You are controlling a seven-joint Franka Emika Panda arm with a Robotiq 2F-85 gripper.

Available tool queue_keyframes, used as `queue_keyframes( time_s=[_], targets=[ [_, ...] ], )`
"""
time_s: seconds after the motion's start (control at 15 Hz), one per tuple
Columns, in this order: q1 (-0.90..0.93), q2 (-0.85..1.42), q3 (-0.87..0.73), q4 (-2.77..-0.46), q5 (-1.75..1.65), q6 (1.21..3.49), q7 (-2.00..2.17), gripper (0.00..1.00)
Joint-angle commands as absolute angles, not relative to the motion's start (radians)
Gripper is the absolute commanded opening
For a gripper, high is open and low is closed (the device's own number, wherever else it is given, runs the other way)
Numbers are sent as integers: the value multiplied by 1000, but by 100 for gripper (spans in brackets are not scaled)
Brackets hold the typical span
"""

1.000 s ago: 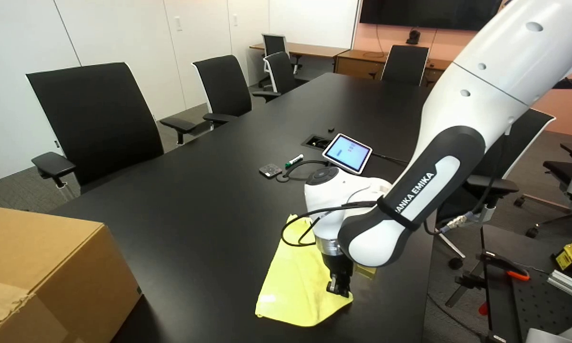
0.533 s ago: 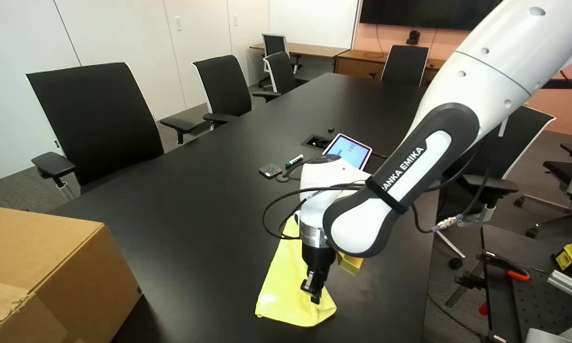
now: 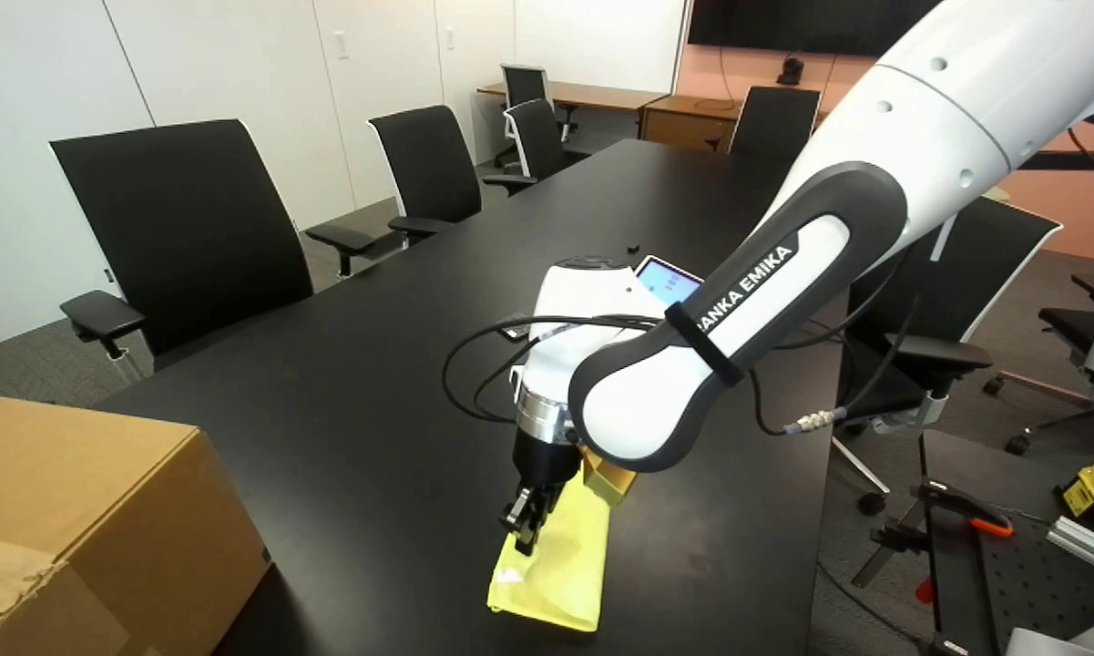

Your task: Fold the yellow towel

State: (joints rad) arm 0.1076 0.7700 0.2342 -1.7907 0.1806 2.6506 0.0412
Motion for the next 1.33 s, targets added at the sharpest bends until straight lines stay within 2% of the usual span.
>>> queue_keyframes(
  time_s=[0.0,0.4,0.53,0.6,0.73,1.13,1.2,1.27],
  targets=[
    [195,872,167,-1613,155,2623,124,3],
    [307,994,56,-1449,68,2515,230,8],
    [332,980,32,-1459,36,2496,249,33],
    [351,963,13,-1476,17,2497,271,35],
    [374,909,-15,-1536,-16,2487,305,47],
    [414,660,-112,-1823,-116,2421,426,93],
    [420,614,-129,-1871,-138,2385,456,99],
    [416,571,-137,-1916,-158,2358,479,100]
  ],
)
